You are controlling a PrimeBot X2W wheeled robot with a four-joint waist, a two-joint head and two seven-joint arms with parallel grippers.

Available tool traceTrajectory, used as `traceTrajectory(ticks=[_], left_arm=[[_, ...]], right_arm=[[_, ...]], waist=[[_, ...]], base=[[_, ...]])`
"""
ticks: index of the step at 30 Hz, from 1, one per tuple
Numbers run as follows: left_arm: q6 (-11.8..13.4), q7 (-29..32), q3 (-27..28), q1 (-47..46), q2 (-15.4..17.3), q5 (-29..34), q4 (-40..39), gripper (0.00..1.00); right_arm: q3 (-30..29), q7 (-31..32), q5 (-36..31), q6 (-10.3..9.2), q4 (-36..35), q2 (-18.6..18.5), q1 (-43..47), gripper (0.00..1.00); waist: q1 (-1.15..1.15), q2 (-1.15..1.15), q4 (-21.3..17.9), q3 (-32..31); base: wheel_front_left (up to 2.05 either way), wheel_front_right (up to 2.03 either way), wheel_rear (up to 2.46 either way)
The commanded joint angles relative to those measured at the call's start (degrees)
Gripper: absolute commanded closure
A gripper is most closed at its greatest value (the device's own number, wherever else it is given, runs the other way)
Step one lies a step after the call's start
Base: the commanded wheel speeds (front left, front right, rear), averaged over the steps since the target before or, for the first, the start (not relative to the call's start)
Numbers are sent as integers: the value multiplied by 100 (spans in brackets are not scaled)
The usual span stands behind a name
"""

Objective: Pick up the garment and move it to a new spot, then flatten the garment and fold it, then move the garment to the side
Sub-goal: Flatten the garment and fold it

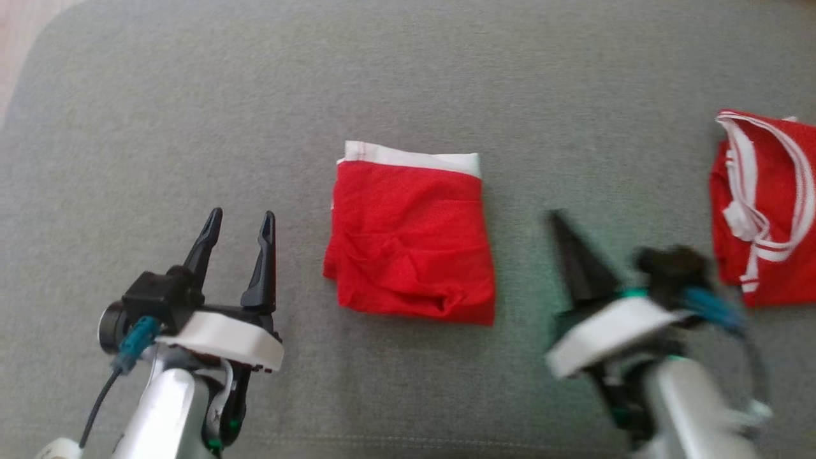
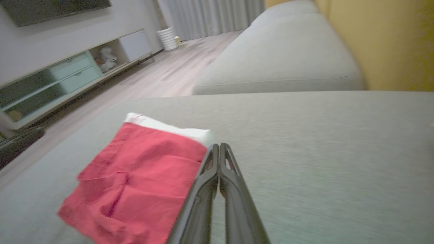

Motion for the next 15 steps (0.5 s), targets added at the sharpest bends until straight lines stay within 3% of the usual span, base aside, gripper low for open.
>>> traceTrajectory(ticks=[1, 2, 4, 15], left_arm=[[-29, -49, 173, -305, 39, -60, -129, 0], [-29, -49, 173, -305, 39, -60, -129, 0], [-46, -76, 131, -382, -3, -51, -69, 0], [-106, -151, 98, -593, -100, -51, 119, 0]], right_arm=[[591, 28, 169, 39, 128, -7, -445, 100], [591, 28, 169, 39, 128, -7, -445, 100], [1198, -35, 416, 39, 787, -7, -818, 100], [2334, -274, 1103, 39, 2306, -7, -1695, 100]], waist=[[0, 0, 144, 70], [0, 0, 144, 70], [0, 0, 302, 133], [0, 0, 658, 278]], base=[[0, 0, 0], [0, 0, 0], [0, 0, 0], [0, 0, 0]])
